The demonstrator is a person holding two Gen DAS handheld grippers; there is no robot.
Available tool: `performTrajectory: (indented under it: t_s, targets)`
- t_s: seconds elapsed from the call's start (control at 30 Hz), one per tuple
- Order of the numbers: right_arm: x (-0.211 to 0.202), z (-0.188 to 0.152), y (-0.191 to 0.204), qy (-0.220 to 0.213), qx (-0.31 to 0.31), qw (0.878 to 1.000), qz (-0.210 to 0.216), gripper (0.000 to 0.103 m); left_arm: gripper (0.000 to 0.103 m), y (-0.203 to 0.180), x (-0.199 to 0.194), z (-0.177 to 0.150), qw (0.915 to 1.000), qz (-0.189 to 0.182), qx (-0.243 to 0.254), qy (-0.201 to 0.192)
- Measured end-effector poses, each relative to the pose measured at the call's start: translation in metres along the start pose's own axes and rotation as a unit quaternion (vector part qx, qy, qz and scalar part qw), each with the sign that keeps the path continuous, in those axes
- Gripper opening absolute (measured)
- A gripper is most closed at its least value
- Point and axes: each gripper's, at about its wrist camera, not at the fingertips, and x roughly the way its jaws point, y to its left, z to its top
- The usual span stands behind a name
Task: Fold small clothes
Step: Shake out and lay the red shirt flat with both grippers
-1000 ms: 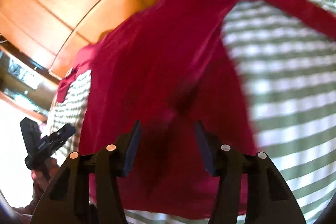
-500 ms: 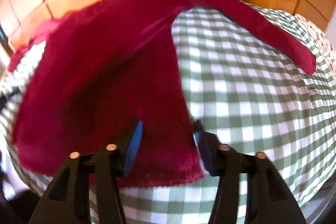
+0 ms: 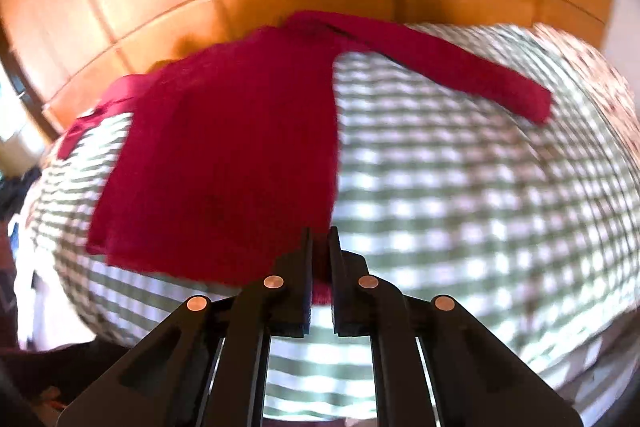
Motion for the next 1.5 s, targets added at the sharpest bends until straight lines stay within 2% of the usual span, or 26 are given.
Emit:
performTrajectory:
  t_s: [0.03,0.13,0.23,0.3,0.33,0.37,0.4,0.43,0.47,0.57,0.63,0.67,0.73,0.77,0.87,0.97,1.07,1.13,1.2,1.23,1.27,1.3,1.37,1.4,1.47,1.5]
  targets:
    - [0.003,-0.004,-0.004,0.005,0.007,1.0,-0.007,0.003,0.048,0.003,0.013,-0.008,0.9998,-0.002,-0.016,0.011]
    - [0.013,-0.013,-0.007,0.018,0.013,1.0,-0.014,0.002,0.048,0.003,0.042,-0.028,0.9982,-0.016,-0.035,0.045]
    - [0.021,-0.014,-0.002,0.021,0.009,1.0,-0.017,0.002,0.048,-0.008,0.072,-0.039,0.9976,-0.003,-0.02,0.067]
    - [0.022,-0.011,-0.004,0.02,0.019,1.0,-0.004,0.003,0.047,-0.01,0.087,-0.045,0.9969,-0.003,-0.027,0.074]
    - [0.021,-0.01,-0.006,0.018,0.025,1.0,0.002,0.007,0.044,-0.012,0.09,-0.046,0.9969,-0.005,-0.024,0.074]
    - [0.02,-0.009,-0.01,0.014,0.033,0.999,0.008,0.014,0.024,-0.014,0.091,-0.047,0.997,-0.006,-0.019,0.075]
    - [0.018,-0.008,-0.012,0.011,0.038,0.999,0.013,0.038,0.014,-0.017,0.095,-0.048,0.9963,-0.009,-0.008,0.085]
    - [0.017,-0.007,-0.014,0.006,0.045,0.999,0.018,0.06,0.01,-0.019,0.096,-0.048,0.9961,-0.008,-0.003,0.088]
    - [0.017,-0.006,-0.016,0.0,0.054,0.998,0.023,0.063,0.008,-0.02,0.095,-0.048,0.9963,-0.006,0.002,0.086]
    - [0.028,0.0,-0.015,0.006,0.058,0.998,0.026,0.062,0.007,-0.022,0.083,-0.044,0.9968,-0.011,0.011,0.078]
    - [0.042,0.003,-0.014,0.024,0.058,0.998,0.027,0.062,0.007,-0.025,0.074,-0.037,0.9973,-0.012,0.018,0.07]
    - [0.053,0.003,-0.012,0.041,0.054,0.997,0.02,0.058,0.007,-0.026,0.065,-0.033,0.9977,-0.013,0.023,0.063]
    - [0.063,0.003,-0.005,0.056,0.036,0.998,0.015,0.017,0.006,-0.029,0.055,-0.024,0.9981,-0.013,0.026,0.054]
    - [0.059,0.005,0.001,0.057,0.027,0.998,0.027,0.007,0.006,-0.027,0.046,-0.019,0.9983,-0.014,0.025,0.051]
    - [0.029,0.006,0.022,0.033,-0.017,0.998,0.046,0.007,0.006,-0.026,0.016,-0.007,0.9982,-0.023,0.033,0.044]
    - [-0.007,-0.001,0.033,0.019,-0.053,0.996,0.074,0.007,0.006,-0.03,-0.016,-0.005,0.9966,-0.017,0.065,0.047]
    - [-0.022,-0.021,0.035,0.038,-0.082,0.993,0.071,0.007,0.006,-0.028,-0.03,-0.015,0.9945,0.004,0.086,0.058]
    - [-0.012,-0.044,0.034,0.074,-0.084,0.991,0.071,0.007,0.007,-0.017,-0.03,-0.028,0.992,0.038,0.095,0.074]
    - [-0.001,-0.062,0.038,0.103,-0.086,0.988,0.077,0.007,0.008,-0.007,-0.018,-0.043,0.9858,0.093,0.108,0.089]
    - [0.005,-0.072,0.044,0.119,-0.089,0.985,0.083,0.007,0.01,0.001,-0.011,-0.048,0.9795,0.142,0.109,0.093]
    - [0.008,-0.076,0.048,0.124,-0.095,0.984,0.083,0.007,0.008,0.007,-0.007,-0.051,0.9759,0.169,0.102,0.093]
    - [0.011,-0.079,0.052,0.127,-0.1,0.984,0.078,0.007,0.008,0.014,-0.004,-0.053,0.976,0.179,0.085,0.09]
    - [0.015,-0.076,0.05,0.129,-0.093,0.984,0.082,0.007,0.019,0.022,-0.006,-0.051,0.9826,0.16,0.05,0.081]
    - [0.014,-0.071,0.044,0.125,-0.078,0.985,0.088,0.007,0.021,0.021,-0.008,-0.049,0.9854,0.15,0.041,0.069]
    - [0.013,-0.056,0.028,0.107,-0.047,0.99,0.077,0.024,0.03,0.011,-0.01,-0.045,0.9879,0.141,0.047,0.045]
    - [0.013,-0.048,0.017,0.091,-0.024,0.994,0.061,0.04,0.033,0.002,-0.009,-0.042,0.9891,0.132,0.055,0.033]
